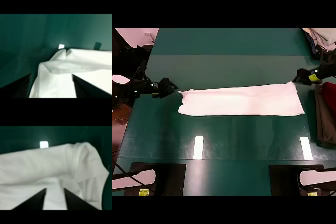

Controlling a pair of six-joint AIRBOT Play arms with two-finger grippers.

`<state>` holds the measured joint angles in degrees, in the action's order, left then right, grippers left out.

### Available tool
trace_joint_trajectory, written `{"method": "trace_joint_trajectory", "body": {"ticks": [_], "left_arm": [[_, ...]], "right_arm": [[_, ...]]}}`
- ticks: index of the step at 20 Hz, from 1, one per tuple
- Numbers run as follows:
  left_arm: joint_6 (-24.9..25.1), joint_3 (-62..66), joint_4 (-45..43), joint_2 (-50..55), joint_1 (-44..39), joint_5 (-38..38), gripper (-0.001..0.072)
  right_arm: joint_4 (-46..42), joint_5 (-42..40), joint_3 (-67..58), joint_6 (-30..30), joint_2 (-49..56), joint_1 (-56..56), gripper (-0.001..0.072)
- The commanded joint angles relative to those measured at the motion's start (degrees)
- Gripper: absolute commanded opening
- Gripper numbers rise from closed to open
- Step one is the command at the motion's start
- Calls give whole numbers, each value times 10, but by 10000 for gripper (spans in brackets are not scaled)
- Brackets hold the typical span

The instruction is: Fold the shirts.

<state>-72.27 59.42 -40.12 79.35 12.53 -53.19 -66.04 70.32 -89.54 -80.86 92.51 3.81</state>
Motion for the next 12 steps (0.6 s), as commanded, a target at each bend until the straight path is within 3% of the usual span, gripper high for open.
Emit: {"method": "trace_joint_trajectory", "body": {"ticks": [1, 4, 5, 7, 9, 12], "left_arm": [[3, 14, 64, 11, 0, 10, 658], [9, 40, 64, 10, 0, -55, 656], [10, 42, 65, 10, -1, -76, 587], [37, 42, 65, 10, -1, -110, 49], [48, 42, 66, 10, -1, -129, 26], [47, 42, 65, 10, -9, -152, 25]], "right_arm": [[127, -40, -73, -7, 60, 16, 557], [125, 18, -124, 9, 70, 45, 557], [111, 50, -130, 15, 70, 56, 557], [99, 111, -123, 27, 71, 87, 564], [99, 140, -91, 34, 71, 118, 705], [117, 140, -18, 63, 71, 155, 700]]}}
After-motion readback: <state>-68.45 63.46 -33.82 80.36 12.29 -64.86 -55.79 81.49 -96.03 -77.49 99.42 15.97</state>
